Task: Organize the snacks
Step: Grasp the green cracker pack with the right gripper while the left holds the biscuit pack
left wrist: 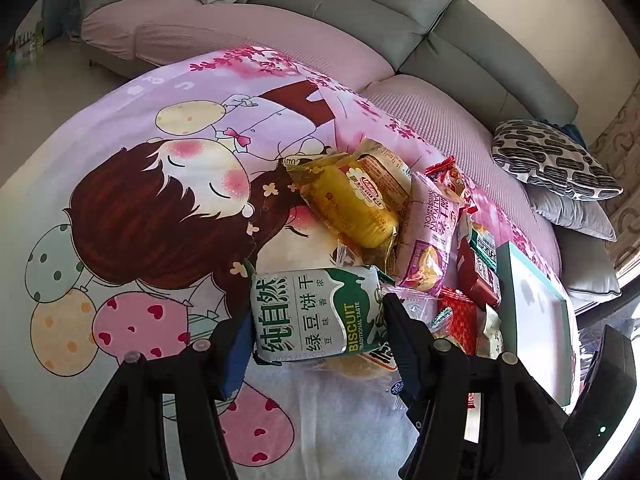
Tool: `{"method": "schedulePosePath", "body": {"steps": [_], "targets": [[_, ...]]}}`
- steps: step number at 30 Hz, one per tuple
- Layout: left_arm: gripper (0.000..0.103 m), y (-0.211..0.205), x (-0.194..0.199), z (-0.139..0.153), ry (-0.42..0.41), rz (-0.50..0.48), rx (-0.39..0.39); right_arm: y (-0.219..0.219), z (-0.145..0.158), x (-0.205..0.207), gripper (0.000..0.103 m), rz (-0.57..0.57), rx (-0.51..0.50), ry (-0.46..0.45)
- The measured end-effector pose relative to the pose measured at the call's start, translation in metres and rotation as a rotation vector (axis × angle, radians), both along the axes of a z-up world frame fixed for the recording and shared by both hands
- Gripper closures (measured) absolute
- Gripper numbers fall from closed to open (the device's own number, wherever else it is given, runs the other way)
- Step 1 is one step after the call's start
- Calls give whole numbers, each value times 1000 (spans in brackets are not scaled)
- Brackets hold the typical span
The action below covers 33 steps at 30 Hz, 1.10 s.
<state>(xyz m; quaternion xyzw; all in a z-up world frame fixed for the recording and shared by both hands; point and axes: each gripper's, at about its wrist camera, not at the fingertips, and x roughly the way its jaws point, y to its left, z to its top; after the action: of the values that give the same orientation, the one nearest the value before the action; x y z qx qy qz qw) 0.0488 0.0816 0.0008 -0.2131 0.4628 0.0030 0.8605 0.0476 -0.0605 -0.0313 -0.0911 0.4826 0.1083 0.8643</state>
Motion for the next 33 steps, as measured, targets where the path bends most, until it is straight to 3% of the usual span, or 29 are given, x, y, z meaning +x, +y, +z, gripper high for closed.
{"method": "schedulePosePath", "body": {"steps": [10,25,30,33], "targets": [[40,3,1,-3,11,18,4,-10,10,-3,27,-18,-17,-23],[40,3,1,-2,8,20,6,12,-1,-3,27,52,-183,-71],[40,2,1,-2,7,20,9,10,-5,7,27,59,-189,-95],[40,2,2,-2,7,19,13,5,-5,13,30,43,-142,-87]]}}
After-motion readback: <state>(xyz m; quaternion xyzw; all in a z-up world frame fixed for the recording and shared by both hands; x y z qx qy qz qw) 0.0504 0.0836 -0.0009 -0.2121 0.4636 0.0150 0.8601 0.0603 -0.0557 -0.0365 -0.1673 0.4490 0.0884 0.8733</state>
